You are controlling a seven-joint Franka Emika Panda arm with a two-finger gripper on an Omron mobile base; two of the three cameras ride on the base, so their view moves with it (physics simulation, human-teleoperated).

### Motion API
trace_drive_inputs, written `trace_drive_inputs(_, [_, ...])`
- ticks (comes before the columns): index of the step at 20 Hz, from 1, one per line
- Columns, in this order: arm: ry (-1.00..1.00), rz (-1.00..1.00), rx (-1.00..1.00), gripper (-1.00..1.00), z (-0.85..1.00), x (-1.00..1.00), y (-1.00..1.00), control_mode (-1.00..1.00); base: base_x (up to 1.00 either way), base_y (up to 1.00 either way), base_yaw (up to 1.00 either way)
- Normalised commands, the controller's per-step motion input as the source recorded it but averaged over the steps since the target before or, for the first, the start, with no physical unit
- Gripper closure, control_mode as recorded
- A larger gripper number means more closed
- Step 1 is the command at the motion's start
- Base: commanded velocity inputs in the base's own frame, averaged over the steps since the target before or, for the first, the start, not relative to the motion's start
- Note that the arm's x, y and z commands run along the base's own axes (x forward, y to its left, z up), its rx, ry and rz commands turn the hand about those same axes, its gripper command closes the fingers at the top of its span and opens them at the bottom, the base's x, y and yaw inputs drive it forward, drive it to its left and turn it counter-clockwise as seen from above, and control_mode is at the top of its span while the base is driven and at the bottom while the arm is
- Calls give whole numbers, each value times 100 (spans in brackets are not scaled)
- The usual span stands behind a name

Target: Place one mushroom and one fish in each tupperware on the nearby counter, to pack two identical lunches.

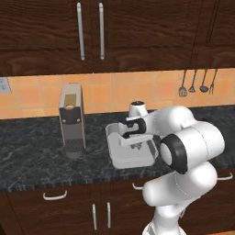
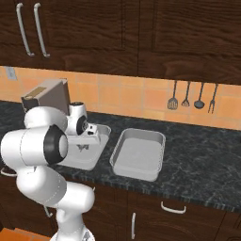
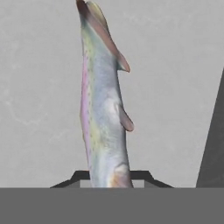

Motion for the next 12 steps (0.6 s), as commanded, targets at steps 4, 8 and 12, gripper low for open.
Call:
trace_drive_inputs(4, [-10,0,0,100,-37,6,6,-100,0,0,0])
trace_drive_inputs(8, [-4,0,0,-100,-30,8,8,-100,0,0,0])
trace_drive_inputs(12, [-2,0,0,-100,-19,3,10,-100,0,0,0])
